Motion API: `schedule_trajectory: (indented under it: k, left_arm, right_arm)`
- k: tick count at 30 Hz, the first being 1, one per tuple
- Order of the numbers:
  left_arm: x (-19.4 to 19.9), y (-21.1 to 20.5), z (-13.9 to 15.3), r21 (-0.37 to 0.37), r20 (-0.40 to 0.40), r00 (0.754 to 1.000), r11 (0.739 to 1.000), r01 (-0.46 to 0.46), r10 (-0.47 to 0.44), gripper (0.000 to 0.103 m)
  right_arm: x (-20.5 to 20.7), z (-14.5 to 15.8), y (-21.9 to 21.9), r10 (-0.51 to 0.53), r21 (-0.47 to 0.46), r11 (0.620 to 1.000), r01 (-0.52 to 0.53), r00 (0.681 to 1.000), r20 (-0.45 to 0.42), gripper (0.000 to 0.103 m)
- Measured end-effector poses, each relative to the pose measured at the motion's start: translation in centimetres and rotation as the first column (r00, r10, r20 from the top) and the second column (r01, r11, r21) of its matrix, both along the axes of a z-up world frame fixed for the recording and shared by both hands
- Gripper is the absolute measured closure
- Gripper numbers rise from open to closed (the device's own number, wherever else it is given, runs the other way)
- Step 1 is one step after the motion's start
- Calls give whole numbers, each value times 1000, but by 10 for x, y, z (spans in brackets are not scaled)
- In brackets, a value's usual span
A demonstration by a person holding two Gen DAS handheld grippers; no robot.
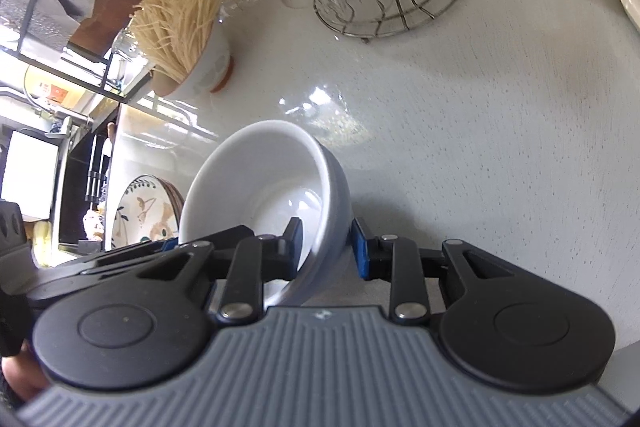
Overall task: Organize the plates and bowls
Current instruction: 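Lift the stacked bowls with both tools and carry them toward the floral plate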
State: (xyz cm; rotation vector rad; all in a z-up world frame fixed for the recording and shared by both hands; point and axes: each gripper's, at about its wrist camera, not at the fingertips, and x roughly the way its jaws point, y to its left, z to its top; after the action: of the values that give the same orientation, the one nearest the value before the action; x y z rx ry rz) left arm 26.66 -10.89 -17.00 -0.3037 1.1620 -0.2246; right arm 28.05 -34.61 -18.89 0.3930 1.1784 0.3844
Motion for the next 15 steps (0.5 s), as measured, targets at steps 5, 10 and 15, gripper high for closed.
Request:
schedule_trajectory:
  k: [5, 10, 15]
  left_arm:
    - [-2, 9, 17, -8, 41, 999, 1000, -17, 18, 72]
    - [-5, 20, 35, -9, 78, 996, 999, -34, 35, 72]
    - [-11, 32, 53, -16, 126, 991, 998, -53, 55, 72]
  right_arm:
    - [2, 13, 7, 8, 2, 1000, -8, 999, 32, 74]
    - [4, 30, 17, 30, 1, 1000, -30, 997, 70, 74]
    - [4, 46, 28, 50, 2, 999, -51, 992, 113, 74]
